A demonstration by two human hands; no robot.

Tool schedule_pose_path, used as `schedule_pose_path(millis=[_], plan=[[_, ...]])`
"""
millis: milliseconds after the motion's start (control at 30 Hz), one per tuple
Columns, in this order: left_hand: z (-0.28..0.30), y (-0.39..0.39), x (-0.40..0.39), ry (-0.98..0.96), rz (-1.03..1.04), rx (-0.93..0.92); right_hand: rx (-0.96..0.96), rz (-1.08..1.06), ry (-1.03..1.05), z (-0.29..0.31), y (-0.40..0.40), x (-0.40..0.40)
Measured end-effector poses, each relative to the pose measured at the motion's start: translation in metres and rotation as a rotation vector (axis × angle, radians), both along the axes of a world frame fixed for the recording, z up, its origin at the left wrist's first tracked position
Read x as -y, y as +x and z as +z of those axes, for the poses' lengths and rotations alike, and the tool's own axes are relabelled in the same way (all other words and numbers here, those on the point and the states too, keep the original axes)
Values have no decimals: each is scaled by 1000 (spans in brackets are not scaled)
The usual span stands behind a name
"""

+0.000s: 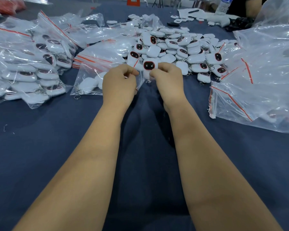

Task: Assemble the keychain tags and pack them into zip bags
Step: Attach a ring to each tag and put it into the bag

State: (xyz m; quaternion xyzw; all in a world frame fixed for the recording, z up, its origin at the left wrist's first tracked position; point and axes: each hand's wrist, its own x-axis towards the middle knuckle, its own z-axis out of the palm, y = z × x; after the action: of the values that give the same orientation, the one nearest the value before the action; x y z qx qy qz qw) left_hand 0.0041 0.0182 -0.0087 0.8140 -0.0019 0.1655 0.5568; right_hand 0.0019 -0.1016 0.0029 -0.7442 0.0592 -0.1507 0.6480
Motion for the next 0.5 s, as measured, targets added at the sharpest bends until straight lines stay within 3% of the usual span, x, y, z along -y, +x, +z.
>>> schedule_pose_path(millis=[133, 500], plan=[[0, 1, 1, -21, -19, 7, -14, 134, 216, 4, 0, -3], [2, 1, 2, -66, -73, 7, -48, 204, 55, 3, -2, -4]])
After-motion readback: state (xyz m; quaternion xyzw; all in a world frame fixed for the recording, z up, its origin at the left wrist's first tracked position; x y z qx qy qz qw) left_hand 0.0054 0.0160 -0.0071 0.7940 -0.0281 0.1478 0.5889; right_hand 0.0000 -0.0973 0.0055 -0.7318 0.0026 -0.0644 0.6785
